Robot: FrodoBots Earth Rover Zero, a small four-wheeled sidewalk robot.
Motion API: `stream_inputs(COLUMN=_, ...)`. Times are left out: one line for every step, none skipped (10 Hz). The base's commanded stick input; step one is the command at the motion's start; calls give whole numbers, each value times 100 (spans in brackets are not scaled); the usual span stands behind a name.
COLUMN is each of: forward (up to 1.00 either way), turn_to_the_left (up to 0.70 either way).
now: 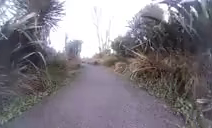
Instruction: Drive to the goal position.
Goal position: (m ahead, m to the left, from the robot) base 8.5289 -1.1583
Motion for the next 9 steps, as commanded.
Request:
stream_inputs(forward=70, turn_to_the_left=0)
stream_inputs(forward=70, turn_to_the_left=-1)
stream_inputs(forward=70, turn_to_the_left=-2)
stream_inputs(forward=70, turn_to_the_left=-3)
stream_inputs(forward=70, turn_to_the_left=-35)
stream_inputs(forward=70, turn_to_the_left=-35)
stream_inputs(forward=70, turn_to_the_left=-35)
stream_inputs(forward=70, turn_to_the_left=-26)
stream_inputs(forward=70, turn_to_the_left=-14)
